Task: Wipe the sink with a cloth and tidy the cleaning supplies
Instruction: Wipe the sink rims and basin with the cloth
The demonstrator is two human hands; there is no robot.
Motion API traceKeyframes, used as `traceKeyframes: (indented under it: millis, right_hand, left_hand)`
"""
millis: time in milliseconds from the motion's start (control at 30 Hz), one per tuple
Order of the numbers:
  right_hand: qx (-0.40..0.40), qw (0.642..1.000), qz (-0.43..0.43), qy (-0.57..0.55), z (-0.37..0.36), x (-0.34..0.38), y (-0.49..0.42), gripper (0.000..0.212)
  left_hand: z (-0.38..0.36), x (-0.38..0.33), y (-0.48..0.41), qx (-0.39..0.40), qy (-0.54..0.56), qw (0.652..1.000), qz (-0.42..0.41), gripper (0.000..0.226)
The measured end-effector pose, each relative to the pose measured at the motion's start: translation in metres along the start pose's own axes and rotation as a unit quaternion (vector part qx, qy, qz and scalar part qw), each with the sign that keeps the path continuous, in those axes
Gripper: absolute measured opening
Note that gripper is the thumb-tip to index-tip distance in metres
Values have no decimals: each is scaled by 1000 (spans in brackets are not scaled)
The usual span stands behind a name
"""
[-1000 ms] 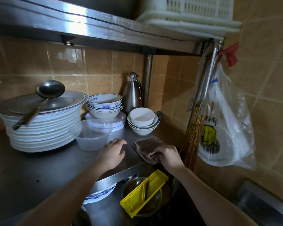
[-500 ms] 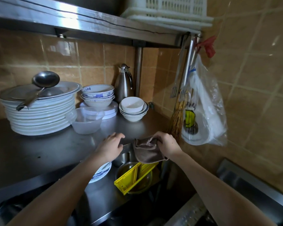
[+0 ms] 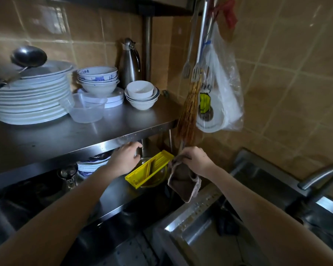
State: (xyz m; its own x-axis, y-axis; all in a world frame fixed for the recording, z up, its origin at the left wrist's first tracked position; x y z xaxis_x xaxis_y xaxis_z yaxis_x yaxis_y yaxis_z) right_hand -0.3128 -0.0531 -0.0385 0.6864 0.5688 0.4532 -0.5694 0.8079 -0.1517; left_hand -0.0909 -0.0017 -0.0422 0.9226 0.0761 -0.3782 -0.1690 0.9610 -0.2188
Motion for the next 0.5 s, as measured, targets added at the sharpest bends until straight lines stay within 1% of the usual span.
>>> traceKeyframes:
  millis: [133,233,367,500]
  right_hand:
    - [9,1000,-5,-16,-13,0,15,10]
    - [22,999,-7,-35,-29,4,23,11]
    - [33,998,24,-42,-41,20,24,14]
    - [7,997,60,-41,-22,40,6,17]
  left_hand:
    - [-11,-3,16,2,8,1000,-2,36]
    - [-21,3,26,11,21,1000,13,36]
    - [-38,16,36,54,27,998,20,38]
    - [-37,33,38,56,33,997,43,35]
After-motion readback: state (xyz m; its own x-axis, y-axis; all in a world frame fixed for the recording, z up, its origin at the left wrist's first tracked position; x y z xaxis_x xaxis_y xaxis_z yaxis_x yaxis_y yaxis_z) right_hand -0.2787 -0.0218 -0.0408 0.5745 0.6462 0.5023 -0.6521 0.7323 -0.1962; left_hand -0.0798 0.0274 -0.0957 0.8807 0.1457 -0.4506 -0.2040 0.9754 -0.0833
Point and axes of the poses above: each hand's wrist, its own y-axis away from the middle knuckle, its own z-axis out of the back of the hand, x = y × z, the point moved 8 cm from there along -y, towards the middle knuckle, and after that the axes turned 6 degrees about z, right-handed, at the moved point
